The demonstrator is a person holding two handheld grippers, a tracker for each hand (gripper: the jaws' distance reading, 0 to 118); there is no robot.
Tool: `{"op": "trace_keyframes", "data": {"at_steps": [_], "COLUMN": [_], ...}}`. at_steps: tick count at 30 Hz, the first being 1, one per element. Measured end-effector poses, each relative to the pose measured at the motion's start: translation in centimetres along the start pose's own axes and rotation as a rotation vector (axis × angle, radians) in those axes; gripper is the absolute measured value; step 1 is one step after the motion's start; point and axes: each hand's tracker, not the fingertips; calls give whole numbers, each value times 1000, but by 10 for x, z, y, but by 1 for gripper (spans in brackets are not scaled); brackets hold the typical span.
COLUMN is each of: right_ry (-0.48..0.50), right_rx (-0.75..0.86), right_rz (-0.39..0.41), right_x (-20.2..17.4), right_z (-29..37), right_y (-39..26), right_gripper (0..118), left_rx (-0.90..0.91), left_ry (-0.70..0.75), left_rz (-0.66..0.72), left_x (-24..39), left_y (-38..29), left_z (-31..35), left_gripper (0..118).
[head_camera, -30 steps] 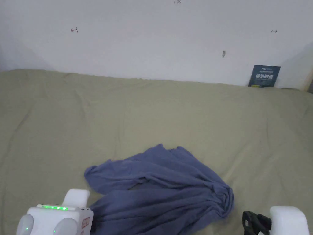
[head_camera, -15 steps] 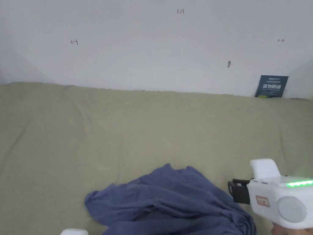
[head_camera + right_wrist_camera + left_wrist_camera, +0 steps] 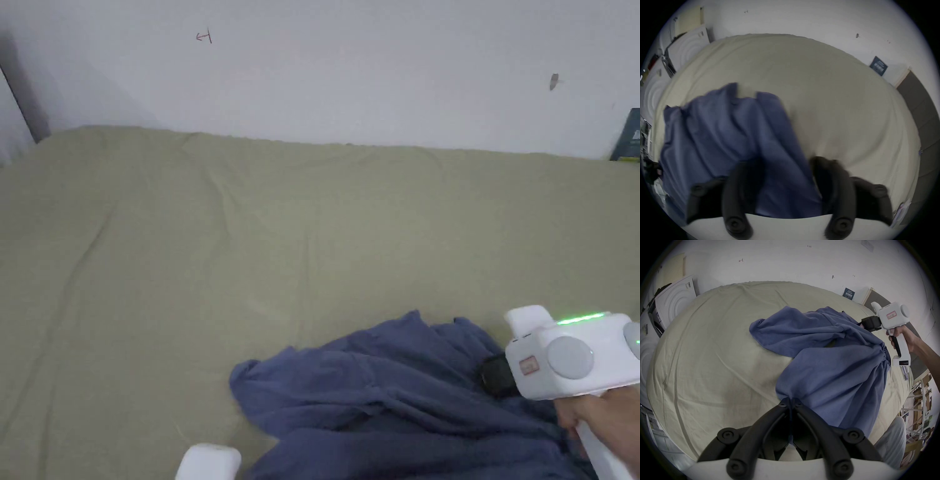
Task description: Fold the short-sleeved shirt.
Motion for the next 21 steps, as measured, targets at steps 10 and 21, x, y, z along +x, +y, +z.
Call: {"op": "trace_keyframes", "data": {"at_steps": [10, 21], "right_ry": [-33, -70], "right_rx": [159, 411], "right_rz": [-58, -264], "right_x": [10, 69], "right_z": [115, 304], "right_y": [-5, -86], "right_gripper": [6, 6], "left_rx": [14, 278], "left_ry": [25, 114], "left_rz": [37, 137], "left_x": [-5, -21], "left_y": [7, 45], "left_z": [23, 145], "left_gripper": [0, 0]}}
